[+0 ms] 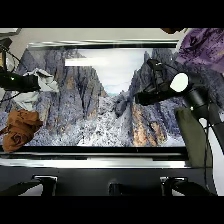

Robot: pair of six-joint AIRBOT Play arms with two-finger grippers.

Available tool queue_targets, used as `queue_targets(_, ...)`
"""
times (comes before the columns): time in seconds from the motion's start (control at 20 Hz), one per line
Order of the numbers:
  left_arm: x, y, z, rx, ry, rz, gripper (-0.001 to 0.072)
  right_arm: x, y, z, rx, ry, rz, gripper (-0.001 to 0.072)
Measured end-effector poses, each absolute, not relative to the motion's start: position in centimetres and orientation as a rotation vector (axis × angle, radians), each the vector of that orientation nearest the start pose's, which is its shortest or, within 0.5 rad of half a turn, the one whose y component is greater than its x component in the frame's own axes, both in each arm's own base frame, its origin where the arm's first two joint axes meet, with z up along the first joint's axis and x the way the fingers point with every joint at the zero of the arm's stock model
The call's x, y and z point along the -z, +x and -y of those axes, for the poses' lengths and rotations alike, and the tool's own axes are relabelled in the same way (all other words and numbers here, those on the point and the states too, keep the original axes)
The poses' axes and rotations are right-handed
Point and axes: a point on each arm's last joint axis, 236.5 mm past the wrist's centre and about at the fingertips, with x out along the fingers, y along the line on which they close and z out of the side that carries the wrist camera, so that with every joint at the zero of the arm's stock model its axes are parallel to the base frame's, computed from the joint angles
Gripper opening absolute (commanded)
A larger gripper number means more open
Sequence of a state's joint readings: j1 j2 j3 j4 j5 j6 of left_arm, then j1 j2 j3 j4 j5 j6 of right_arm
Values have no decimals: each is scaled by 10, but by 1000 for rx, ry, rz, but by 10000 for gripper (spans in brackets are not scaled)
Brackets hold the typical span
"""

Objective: Fold the clothes and pants, and hang the long-sleeved shirts on hangers.

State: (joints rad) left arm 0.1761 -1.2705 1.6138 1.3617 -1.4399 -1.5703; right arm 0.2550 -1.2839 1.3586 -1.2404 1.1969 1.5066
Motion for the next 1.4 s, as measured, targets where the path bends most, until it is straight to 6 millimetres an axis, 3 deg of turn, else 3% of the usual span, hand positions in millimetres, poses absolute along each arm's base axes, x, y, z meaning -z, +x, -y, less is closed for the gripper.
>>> queue_targets(1.35, -161, 405, -23, 13, -233, -1073, 16, -89, 386, -175, -470, 83, -1131, 30)
queue_targets(1.4, -161, 405, -23, 13, -233, -1074, 87, -89, 386, -175, -470, 83, -1131, 30)
